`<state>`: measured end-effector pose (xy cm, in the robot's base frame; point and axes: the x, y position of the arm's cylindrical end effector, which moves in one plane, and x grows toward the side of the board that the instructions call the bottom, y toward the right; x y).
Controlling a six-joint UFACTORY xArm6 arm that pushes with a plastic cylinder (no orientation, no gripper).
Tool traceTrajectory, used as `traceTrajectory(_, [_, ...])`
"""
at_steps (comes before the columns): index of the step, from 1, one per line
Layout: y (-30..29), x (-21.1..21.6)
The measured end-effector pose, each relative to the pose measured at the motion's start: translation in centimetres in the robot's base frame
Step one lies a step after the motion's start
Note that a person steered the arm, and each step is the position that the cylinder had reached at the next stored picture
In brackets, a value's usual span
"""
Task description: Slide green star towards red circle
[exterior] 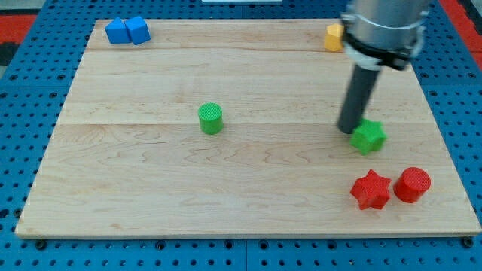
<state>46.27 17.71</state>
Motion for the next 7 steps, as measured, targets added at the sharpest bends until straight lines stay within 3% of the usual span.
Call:
traceTrajectory(2, [0.7, -0.7])
traceTrajectory(4, [2.4, 2.3])
traceTrajectory(5, [2.8, -0.6])
traceTrajectory(6, [5.2, -0.9])
traceTrajectory(7, [5.3, 1.2])
